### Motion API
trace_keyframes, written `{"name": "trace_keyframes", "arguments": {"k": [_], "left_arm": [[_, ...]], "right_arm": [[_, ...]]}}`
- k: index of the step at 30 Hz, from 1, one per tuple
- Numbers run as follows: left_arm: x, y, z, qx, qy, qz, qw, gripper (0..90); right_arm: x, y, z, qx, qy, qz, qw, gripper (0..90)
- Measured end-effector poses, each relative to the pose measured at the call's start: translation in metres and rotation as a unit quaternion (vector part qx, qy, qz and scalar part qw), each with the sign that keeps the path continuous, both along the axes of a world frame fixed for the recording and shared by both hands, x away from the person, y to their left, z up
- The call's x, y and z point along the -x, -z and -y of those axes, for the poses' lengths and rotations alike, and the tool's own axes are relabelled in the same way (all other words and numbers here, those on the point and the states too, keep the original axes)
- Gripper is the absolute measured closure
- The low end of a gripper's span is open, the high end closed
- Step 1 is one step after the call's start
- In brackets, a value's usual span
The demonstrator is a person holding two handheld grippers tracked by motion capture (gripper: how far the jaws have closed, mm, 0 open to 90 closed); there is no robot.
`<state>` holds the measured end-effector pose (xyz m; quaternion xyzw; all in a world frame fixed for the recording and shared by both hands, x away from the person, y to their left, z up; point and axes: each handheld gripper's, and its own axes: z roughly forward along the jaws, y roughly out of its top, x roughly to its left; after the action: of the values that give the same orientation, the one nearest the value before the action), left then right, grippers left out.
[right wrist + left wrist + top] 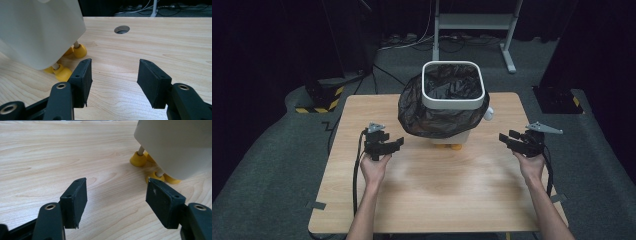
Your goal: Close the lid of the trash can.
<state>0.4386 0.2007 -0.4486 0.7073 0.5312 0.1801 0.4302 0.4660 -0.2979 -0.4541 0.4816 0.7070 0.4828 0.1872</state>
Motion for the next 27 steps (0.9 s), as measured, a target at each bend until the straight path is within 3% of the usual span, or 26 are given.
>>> {"name": "trace_keyframes", "arguments": {"k": [17,20,27], "left_arm": [[-0.006,0.013,0.006,-0.011,-0.001,-0.006,0.9999,33.4],[-0.007,0.016,0.007,-0.018,-0.005,-0.006,0.9998,33.4],[-0.009,0.023,0.005,-0.017,-0.010,-0.011,0.9998,33.1]], "right_arm": [[-0.003,0.011,-0.005,0.006,-0.001,-0.007,1.0000,45.7],[-0.004,0.015,-0.010,0.025,-0.002,-0.007,0.9997,45.2],[-0.007,0.020,-0.016,0.034,-0.002,-0.008,0.9994,45.4]]}}
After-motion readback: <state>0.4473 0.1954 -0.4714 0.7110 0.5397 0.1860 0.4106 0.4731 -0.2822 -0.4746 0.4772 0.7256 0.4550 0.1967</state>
